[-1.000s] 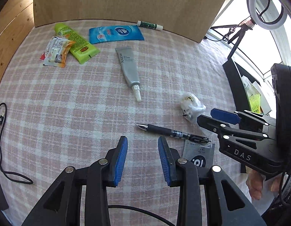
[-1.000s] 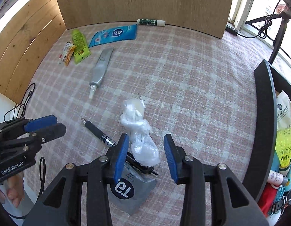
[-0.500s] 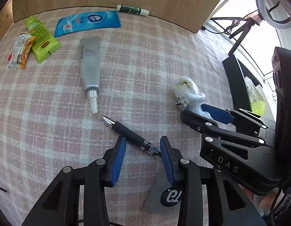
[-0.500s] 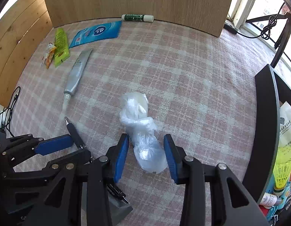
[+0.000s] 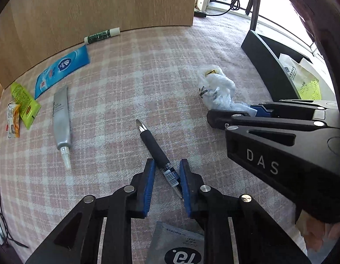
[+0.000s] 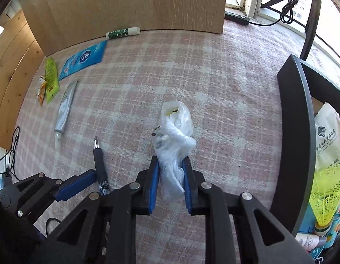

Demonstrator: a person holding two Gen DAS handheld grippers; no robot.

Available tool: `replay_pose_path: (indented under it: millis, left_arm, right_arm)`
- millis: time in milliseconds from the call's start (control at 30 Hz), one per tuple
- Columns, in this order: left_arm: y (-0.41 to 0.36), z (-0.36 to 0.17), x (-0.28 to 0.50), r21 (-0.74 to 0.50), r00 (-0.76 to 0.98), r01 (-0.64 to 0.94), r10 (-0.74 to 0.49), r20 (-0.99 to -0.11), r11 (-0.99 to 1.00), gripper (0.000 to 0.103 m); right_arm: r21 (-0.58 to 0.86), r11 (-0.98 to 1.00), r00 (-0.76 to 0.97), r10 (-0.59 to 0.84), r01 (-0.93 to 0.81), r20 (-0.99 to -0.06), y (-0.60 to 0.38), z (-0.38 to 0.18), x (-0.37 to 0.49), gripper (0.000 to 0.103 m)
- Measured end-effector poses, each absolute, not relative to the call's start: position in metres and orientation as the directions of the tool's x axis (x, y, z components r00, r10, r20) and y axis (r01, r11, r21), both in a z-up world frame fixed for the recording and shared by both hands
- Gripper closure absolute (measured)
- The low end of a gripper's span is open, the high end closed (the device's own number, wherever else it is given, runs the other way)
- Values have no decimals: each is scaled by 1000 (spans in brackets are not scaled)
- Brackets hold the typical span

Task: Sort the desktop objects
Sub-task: 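Grasp the black pen with the left gripper while the right gripper grasps the white plastic bag, then carry the black pen and white bag into the tray and open both grippers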

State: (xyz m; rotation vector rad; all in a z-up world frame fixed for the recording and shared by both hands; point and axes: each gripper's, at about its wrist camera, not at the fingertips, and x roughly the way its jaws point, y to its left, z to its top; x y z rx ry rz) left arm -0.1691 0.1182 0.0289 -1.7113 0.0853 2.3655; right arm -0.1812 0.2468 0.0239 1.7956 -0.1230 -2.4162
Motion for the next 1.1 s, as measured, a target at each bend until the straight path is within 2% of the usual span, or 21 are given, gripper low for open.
replay_pose_path:
  millis: [100,400,667,833,1100]
  left_arm:
    - [108,27,-174,-132,-278,-175,178,-944,-976,93]
    - [84,45,-187,-262,-272,-86,276,-922,-961,93]
    - [137,83,-181,-338,-277,-199,384,-881,-920,93]
    - [186,107,-170,-387,-236,-301,462,-855,-871,93]
    - [266,136,-152,-399,-205,-428,517,-831,-811,93]
  right_arm:
    - [164,-986,-297,-163,23,-941,262,28,-178,84]
    - [233,-972,-373,-203,-36,-905,299,64,-141,84]
    - [231,-968,-447,-165,-97,-879,332,100,-98,84]
    - [203,-959,-478,-86,-198,-874,380,121,-58,84]
    - [148,-910,-476,59,-387,-878,466,137,-2,84]
